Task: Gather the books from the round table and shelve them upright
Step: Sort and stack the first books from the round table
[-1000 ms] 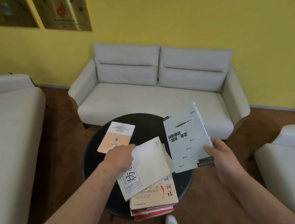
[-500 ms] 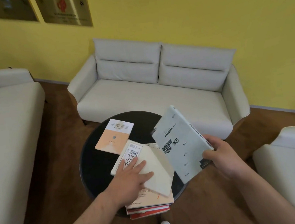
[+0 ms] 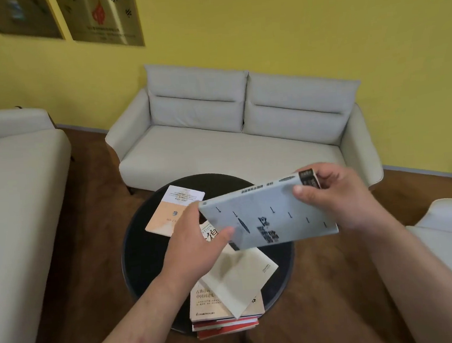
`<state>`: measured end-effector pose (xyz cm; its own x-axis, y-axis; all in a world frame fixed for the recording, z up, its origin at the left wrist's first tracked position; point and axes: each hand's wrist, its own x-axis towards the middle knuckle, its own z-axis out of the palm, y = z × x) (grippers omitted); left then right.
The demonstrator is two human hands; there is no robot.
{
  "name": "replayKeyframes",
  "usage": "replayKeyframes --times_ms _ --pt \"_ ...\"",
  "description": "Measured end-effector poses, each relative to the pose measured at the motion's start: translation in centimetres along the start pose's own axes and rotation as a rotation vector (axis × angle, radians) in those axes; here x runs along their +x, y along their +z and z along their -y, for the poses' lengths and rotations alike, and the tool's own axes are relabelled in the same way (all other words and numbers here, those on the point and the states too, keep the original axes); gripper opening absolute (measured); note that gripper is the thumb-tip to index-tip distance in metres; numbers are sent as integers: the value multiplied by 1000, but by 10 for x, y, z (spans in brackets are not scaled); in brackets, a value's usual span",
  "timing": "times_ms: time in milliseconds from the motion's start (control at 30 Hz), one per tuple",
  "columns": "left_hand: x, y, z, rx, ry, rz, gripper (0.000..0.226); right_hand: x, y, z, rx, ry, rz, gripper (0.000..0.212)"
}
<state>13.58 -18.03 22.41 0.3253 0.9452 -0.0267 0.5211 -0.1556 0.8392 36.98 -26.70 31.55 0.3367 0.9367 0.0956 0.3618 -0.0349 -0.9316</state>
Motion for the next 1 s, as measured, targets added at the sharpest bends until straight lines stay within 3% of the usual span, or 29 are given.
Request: replayKeyframes --times_ms 67,100,200,233,367,433,467,567,633,700,800,867,1000 --pt "-1 -7 -8 3 44 -85 75 6 -4 17 -7 -80 71 22" --pt "-1 -9 -10 8 80 -73 69 8 -3 23 -54 -112 110 21" --pt "1 -14 -14 -16 117 178 12 14 13 37 -276 -181 189 10" --pt "1 -15 -14 -33 120 225 8 17 19 38 -315 -184 178 11" --pt "-10 -6 -1 -278 2 169 11 25 38 15 -516 -184 -139 52" --pt "-22 7 7 -492 -154 151 17 20 50 -15 -399 -34 -282 59" --pt "-29 14 10 -626 -249 147 20 15 57 -33 -320 77 -242 58" --pt "-42 30 17 -902 -467 190 25 -5 79 -76 14 383 148 28" --pt "-45 35 29 -739 -524 224 24 -12 86 -87 74 476 242 21" --pt "-43 34 44 -395 -495 276 23 -9 89 -97 -30 486 246 19" --pt "-38 29 66 143 -384 138 10 0 91 -109 -182 493 295 18" --pt "-35 25 77 204 -380 55 10 4 91 -118 -212 515 314 21" --pt "-23 33 89 27 -325 183 37 0 92 -127 -105 608 310 17"
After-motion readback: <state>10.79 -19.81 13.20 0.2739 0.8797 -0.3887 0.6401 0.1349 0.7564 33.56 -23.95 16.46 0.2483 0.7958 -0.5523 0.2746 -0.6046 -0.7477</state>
